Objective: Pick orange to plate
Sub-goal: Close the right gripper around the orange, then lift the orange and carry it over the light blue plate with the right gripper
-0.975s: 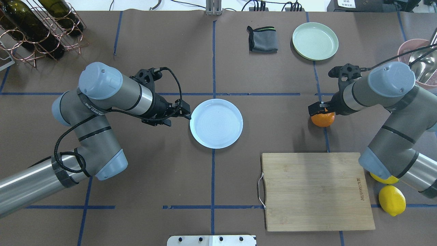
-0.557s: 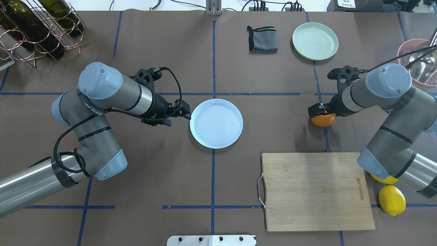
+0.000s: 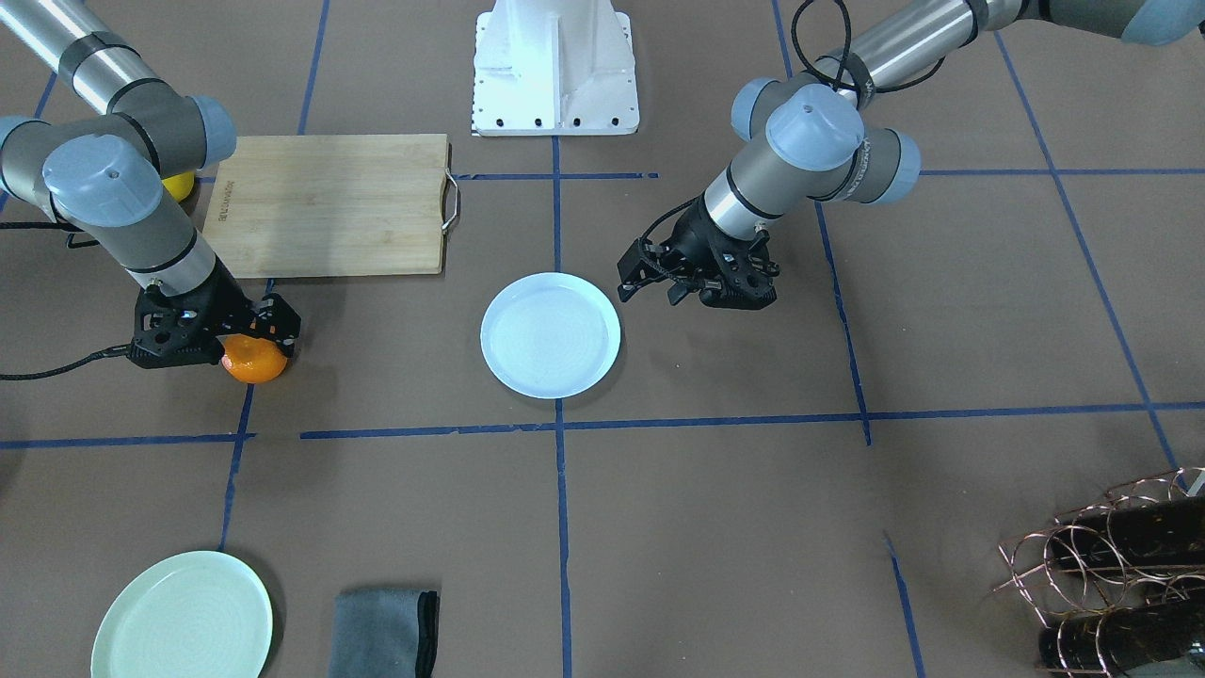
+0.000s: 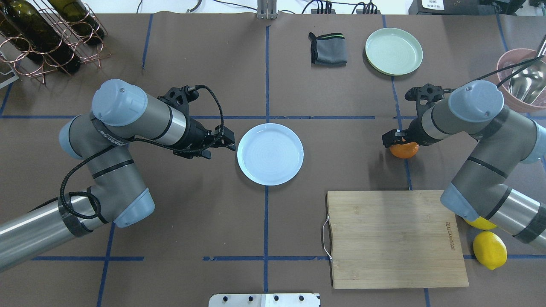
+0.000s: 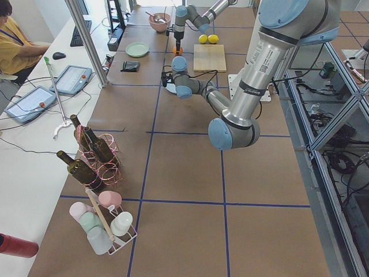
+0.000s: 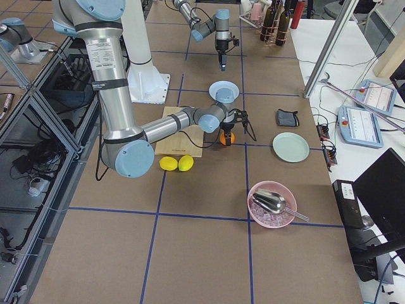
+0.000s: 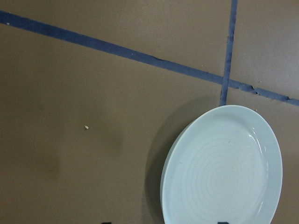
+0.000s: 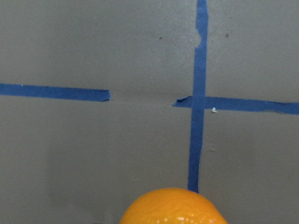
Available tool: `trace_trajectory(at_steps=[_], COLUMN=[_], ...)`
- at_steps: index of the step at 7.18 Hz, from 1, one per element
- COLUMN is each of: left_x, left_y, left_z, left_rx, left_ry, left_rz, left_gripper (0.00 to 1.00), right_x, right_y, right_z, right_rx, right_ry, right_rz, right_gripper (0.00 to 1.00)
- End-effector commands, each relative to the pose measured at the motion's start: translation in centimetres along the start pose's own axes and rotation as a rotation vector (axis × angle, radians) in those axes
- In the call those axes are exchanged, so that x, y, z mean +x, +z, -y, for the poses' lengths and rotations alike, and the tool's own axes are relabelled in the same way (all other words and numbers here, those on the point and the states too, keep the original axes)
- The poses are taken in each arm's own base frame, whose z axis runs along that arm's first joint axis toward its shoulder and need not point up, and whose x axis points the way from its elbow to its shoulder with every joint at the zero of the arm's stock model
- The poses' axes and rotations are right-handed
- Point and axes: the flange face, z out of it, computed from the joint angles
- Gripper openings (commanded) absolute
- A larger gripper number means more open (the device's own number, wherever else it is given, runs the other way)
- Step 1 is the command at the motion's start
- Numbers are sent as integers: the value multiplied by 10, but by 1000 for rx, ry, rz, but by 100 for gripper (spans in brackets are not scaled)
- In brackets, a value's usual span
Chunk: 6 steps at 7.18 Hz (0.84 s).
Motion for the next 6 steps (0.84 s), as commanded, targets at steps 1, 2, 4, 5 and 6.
trace_trajectory(at_steps=[1, 2, 4, 5, 6], left_x=[0, 0, 1, 4, -1], left_y=[-1, -1, -5, -9, -19], left_z=[0, -1, -3, -3, -9], left_rx=[1, 0, 0, 3, 2], left_ry=[-3, -3, 0, 4, 10], left_rz=[-1, -2, -7, -17, -25], left_gripper=[80, 80, 80, 80, 80], right_x=[-3, 1, -35, -81, -141], right_y=[1, 2, -33, -53, -64], right_z=[7, 5, 8, 20, 22], right_rx=[3, 4, 41, 65, 67], right_ry=[8, 30, 93, 104, 156], right_rz=[1, -3, 70, 131, 178], right_gripper=[47, 11, 0, 0, 0])
